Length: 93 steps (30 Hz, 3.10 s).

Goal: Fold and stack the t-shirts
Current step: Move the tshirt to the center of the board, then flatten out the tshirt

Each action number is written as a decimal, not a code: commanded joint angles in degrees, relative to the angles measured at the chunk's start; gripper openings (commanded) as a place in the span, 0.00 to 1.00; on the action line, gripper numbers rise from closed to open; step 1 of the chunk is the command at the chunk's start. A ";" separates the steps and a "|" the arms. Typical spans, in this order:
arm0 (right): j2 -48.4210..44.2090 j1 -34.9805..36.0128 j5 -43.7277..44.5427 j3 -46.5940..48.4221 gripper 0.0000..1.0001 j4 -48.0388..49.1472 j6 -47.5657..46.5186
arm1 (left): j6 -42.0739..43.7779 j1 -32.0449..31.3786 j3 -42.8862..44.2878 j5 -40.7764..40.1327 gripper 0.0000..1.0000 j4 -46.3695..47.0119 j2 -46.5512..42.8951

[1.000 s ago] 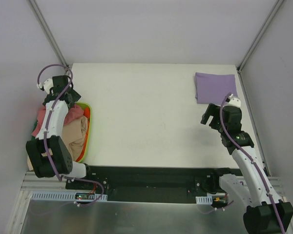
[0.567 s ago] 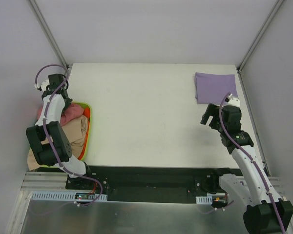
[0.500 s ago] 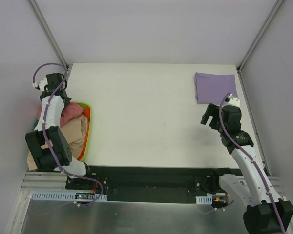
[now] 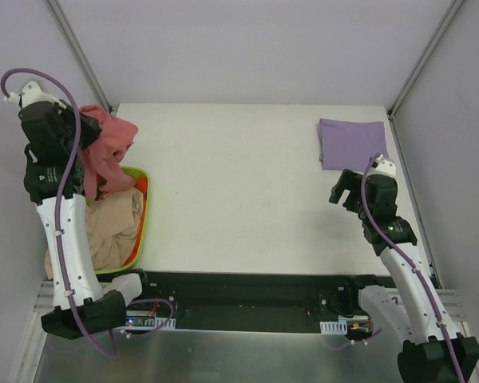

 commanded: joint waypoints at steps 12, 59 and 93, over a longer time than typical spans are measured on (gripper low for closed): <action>-5.27 -0.14 2.62 -0.51 0.96 0.18 0.01 | 8.93 -41.42 24.39 41.87 0.00 11.58 17.71; 15.11 1.18 -19.18 1.07 0.96 2.37 4.84 | -3.28 -44.24 -25.61 29.33 0.68 22.92 35.03; 69.87 7.77 -5.63 43.87 0.25 -6.33 3.88 | 0.06 -44.95 -22.53 23.89 0.00 22.57 36.80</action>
